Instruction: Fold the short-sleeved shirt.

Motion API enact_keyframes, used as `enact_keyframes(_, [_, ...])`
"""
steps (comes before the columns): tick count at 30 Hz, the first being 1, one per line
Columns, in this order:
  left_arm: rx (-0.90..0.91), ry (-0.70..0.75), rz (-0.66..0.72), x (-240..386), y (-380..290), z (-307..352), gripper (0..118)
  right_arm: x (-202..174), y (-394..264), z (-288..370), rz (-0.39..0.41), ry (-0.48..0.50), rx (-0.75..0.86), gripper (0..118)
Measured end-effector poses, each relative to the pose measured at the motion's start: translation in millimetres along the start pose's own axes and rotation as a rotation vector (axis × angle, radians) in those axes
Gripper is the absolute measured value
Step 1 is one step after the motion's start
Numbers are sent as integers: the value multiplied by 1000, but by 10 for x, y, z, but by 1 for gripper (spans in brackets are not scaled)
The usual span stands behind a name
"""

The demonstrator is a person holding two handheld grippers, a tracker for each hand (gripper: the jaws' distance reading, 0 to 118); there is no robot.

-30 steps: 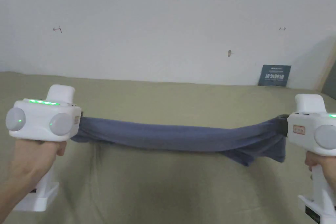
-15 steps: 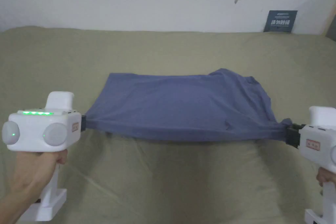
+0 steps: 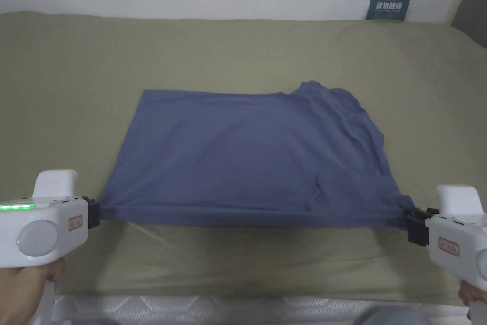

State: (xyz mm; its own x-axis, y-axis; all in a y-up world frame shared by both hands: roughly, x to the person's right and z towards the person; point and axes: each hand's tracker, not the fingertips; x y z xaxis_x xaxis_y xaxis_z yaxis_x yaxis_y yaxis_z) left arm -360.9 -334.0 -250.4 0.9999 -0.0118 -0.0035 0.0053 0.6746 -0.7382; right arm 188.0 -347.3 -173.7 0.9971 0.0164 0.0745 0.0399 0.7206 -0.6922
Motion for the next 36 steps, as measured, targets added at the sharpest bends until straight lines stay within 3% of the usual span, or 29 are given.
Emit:
enact_keyframes(7, [-51,-24,9,4,-51,-128,0,41,-74,-242,-60,-5,-70,11])
enact_keyframes(10, [-64,-31,25,-16,-66,-153,3,3,-132,-285,-53,-18,-97,19])
enact_keyframes(11, [-74,-37,30,-18,-83,-153,9,1,-142,-293,-44,-30,-88,24])
enact_keyframes(12, [-80,-40,35,-23,-95,-151,19,-9,-147,-270,-43,-32,-95,25])
enact_keyframes(13, [-80,-42,39,-28,-107,-149,42,-5,-146,-265,-50,-32,-96,31])
enact_keyframes(14, [-83,-44,39,-33,-111,-147,86,0,-144,-257,-71,-34,-98,58])
enact_keyframes(15, [-87,-44,36,-32,-123,-144,113,4,-137,-247,-78,-34,-104,90])
enact_keyframes(16, [-92,-38,37,-36,-140,-146,118,12,-131,-222,-85,-27,-113,114])
enact_keyframes(20, [-84,-34,55,-95,-162,-86,117,-42,-109,-17,-105,-19,-102,110])
enact_keyframes(24, [-77,-34,69,-157,-165,82,104,-53,-109,157,-101,-9,-75,107])
enact_keyframes(25, [-69,-22,67,-170,-171,132,87,-50,-108,186,-84,-20,-58,98])
enact_keyframes(26, [-57,-5,61,-185,-186,175,51,-50,-121,239,-73,-27,-41,76])
enact_keyframes(27, [-50,8,46,-199,-205,201,25,-51,-140,280,-72,-41,-32,53])
enact_keyframes(28, [-50,13,38,-212,-221,219,10,-38,-142,272,-78,-56,-25,25])
enact_keyframes(29, [-56,9,37,-234,-238,233,10,-25,-167,275,-87,-52,-25,14])
enact_keyframes(31, [-85,-24,38,-269,-268,215,7,-17,-193,278,-97,-33,-41,7])
enact_keyframes(36, [-122,-77,70,-269,-295,63,4,44,-227,154,-117,-35,-57,7])
